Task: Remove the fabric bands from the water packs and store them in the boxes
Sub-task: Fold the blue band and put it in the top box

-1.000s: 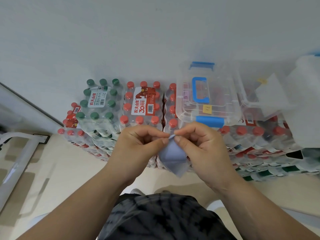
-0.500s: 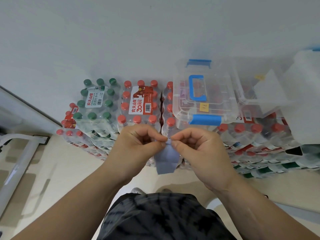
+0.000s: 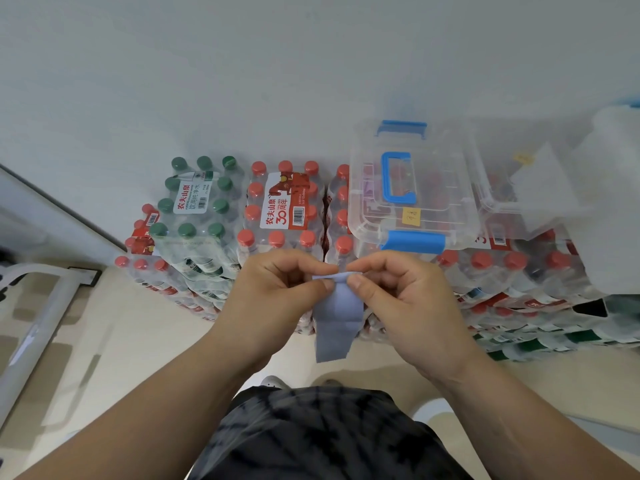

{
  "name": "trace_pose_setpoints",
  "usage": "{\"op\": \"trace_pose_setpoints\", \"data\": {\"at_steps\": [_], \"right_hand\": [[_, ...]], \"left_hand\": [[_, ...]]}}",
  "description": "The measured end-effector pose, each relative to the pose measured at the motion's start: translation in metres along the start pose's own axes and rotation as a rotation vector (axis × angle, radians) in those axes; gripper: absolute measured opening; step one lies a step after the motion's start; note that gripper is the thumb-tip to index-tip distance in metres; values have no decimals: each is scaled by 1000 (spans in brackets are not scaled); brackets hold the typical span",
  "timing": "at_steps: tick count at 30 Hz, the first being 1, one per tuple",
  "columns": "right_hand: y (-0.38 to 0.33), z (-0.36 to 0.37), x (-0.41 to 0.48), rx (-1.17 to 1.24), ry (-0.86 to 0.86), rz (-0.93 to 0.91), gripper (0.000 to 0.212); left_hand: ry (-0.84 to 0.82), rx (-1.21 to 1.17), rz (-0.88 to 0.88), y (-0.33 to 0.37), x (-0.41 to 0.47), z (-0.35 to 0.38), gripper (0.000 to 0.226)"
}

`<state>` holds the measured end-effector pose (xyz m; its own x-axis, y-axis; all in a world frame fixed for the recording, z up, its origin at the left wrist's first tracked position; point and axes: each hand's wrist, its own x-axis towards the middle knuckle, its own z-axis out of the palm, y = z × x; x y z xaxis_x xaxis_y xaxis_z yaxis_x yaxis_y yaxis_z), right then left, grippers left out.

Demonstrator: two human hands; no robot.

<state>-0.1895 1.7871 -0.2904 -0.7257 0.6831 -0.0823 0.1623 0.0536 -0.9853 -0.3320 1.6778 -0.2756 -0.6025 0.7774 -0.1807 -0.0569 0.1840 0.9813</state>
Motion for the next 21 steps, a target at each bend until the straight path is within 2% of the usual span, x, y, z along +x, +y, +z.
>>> {"op": "trace_pose_setpoints", "data": {"at_steps": [5,9,15,17,21], "right_hand": [[-5,4,0,75,12,-11,20],[-9,7,1,76,28,24,29],[-11,12,1,50,40,23,13],[-9,12,0,57,51,30,11],[-8,11,0,125,61,48,15]], "left_hand": [[3,8,18,3,1,-3,18],[9,145,102,3,-1,-2,21],[39,381,257,-1,-6,-6,24],[23,352,232,0,-6,-7,23],[-22,130,102,4,-7,-6,17]]}}
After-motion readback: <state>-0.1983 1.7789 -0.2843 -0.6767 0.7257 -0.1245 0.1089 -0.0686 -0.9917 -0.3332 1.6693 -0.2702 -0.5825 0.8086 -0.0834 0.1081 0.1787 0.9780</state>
